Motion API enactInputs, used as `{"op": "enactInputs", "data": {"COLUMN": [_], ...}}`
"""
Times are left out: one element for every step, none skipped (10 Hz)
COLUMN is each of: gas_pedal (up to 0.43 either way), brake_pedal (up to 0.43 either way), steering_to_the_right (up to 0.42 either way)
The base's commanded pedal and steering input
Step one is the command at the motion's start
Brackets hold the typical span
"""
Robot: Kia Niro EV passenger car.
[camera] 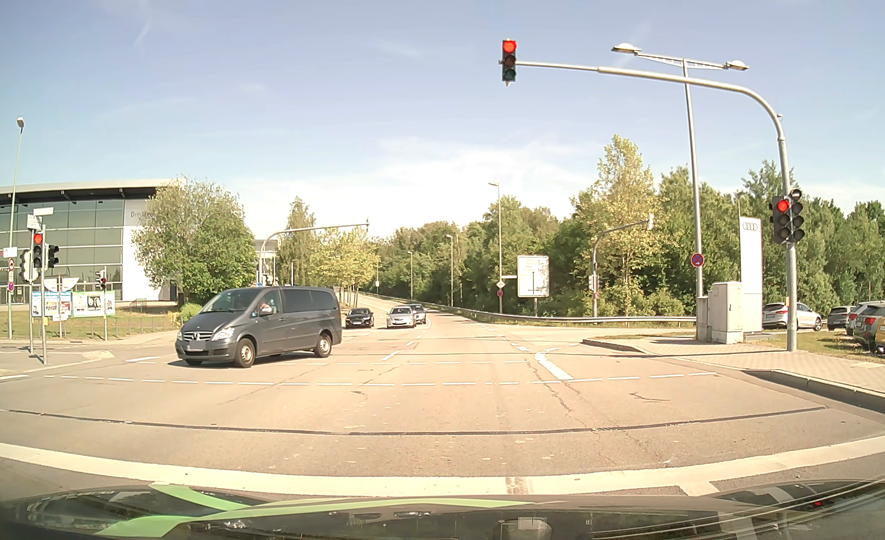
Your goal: Follow the waypoints while adhering to traffic rules and regulations
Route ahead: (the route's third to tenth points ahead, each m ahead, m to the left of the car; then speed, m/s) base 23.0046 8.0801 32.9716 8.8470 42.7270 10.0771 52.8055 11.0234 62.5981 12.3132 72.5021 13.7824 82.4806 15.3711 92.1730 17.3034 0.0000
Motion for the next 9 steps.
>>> {"op": "enactInputs", "data": {"gas_pedal": [0.000, 0.000, 0.000, 0.000, 0.000, 0.000, 0.000, 0.000, 0.000], "brake_pedal": [0.220, 0.220, 0.220, 0.220, 0.220, 0.220, 0.220, 0.220, 0.220], "steering_to_the_right": [-0.009, -0.010, -0.010, -0.010, -0.009, -0.010, -0.009, -0.009, -0.009]}}
